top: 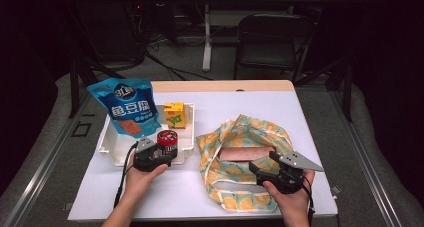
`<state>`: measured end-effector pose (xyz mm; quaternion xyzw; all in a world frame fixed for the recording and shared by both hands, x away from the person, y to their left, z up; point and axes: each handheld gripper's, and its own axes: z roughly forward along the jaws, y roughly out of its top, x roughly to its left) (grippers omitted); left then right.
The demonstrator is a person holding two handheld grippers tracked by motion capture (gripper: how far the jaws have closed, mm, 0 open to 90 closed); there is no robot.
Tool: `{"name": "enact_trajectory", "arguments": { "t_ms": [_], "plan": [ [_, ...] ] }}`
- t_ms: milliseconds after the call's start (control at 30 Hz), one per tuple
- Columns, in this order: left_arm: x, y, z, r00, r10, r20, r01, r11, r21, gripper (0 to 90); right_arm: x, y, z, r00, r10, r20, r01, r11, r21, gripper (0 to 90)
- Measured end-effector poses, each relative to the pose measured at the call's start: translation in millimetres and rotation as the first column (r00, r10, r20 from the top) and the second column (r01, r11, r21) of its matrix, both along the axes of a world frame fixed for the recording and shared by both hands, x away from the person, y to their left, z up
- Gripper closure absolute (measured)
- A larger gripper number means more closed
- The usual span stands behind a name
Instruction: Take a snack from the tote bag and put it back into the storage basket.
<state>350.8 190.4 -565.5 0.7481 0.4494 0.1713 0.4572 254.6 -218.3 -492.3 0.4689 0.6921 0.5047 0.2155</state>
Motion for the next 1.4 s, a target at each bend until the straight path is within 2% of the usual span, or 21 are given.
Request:
{"name": "enact_trajectory", "arguments": {
  "t_ms": [167,233,367,533,600,700,767,867,967,1000,1033,1100,1133,1200,1233,1267,1333,1400],
  "plan": [
    [1.3,-5.2,0.0,0.9997,-0.007,-0.023,0.009,0.9976,0.069,25.9,0.2,0.9,-1.6,1.0,-0.007,0.0,0.007,1.0,0.006,17.4],
    [0.4,-7.6,0.0,0.9998,-0.01,-0.02,0.012,0.9953,0.096,25.8,-0.1,0.8,-1.6,1.0,-0.009,0.0,0.009,1.0,0.002,17.5],
    [-1.4,-9.4,0.0,0.9997,-0.01,-0.022,0.013,0.9924,0.122,25.6,0.1,-1.2,-2.0,0.9999,-0.017,-0.001,0.017,1.0,0.0,17.7],
    [-3.8,-5.9,0.1,0.9997,0.004,-0.023,-0.001,0.9942,0.108,25.2,0.3,-0.5,-3.5,0.9999,-0.013,-0.001,0.013,1.0,-0.009,18.0],
    [-5.4,-3.3,0.6,0.9999,-0.006,-0.013,0.007,0.995,0.1,24.8,0.1,0.3,-3.7,0.9999,-0.012,-0.003,0.012,1.0,-0.019,18.0],
    [-8.8,-0.9,1.1,0.9999,-0.017,0.005,0.016,0.9939,0.109,22.3,0.7,-0.2,-4.0,0.9999,-0.013,-0.004,0.013,1.0,-0.018,18.0],
    [-11.2,2.1,1.3,0.9998,-0.017,0.001,0.017,0.9954,0.094,23.1,1.3,-0.8,-4.4,0.9999,-0.016,-0.005,0.015,1.0,-0.018,18.1],
    [-16.6,8.5,4.7,1.0,-0.002,-0.003,0.003,0.9966,0.082,23.2,1.8,-0.6,-4.5,0.9999,-0.014,-0.004,0.014,1.0,-0.015,18.1],
    [-27.0,16.1,13.5,0.9991,0.036,0.022,-0.037,0.9982,0.047,24.8,1.5,-0.4,-4.0,0.9999,-0.015,-0.002,0.015,1.0,-0.017,18.1],
    [-32.0,18.1,16.9,0.9979,0.053,0.036,-0.054,0.9979,0.034,27.9,1.5,-0.3,-4.1,0.9999,-0.016,0.0,0.016,1.0,-0.013,18.1],
    [-37.7,19.4,20.1,0.996,0.067,0.06,-0.069,0.9972,0.029,35.2,1.5,-0.5,-4.1,0.9999,-0.016,0.0,0.016,1.0,-0.013,18.1],
    [-45.7,19.6,25.2,0.9939,0.078,0.078,-0.08,0.9964,0.029,56.0,1.7,-1.4,-3.9,0.9998,-0.018,-0.003,0.018,1.0,-0.017,18.1],
    [-47.4,20.0,27.1,0.9945,0.078,0.07,-0.08,0.9963,0.031,64.5,2.0,-1.6,-4.1,0.9998,-0.018,-0.004,0.018,1.0,-0.013,18.1],
    [-50.0,22.8,29.5,0.9952,0.089,0.041,-0.09,0.9959,0.008,86.3,2.3,-2.0,-4.1,0.9998,-0.019,-0.002,0.019,1.0,-0.014,18.1],
    [-51.4,25.1,30.1,0.9955,0.091,0.026,-0.09,0.9951,-0.04,90.0,2.2,-2.0,-4.2,0.9998,-0.018,-0.002,0.018,1.0,-0.014,18.1],
    [-51.2,27.0,30.6,0.9968,0.08,0.002,-0.08,0.9947,-0.065,90.0,2.1,-1.7,-4.2,0.9998,-0.019,-0.003,0.019,1.0,-0.015,18.1],
    [-48.8,24.8,28.9,0.999,0.043,-0.008,-0.044,0.9965,-0.072,90.0,2.1,-1.2,-4.4,0.9998,-0.019,-0.002,0.019,1.0,-0.013,18.1],
    [-47.4,18.6,26.4,0.9996,0.028,0.003,-0.027,0.9984,-0.05,90.0,2.7,-0.8,-5.0,0.9998,-0.021,-0.003,0.021,1.0,-0.01,18.2]
  ]
}}
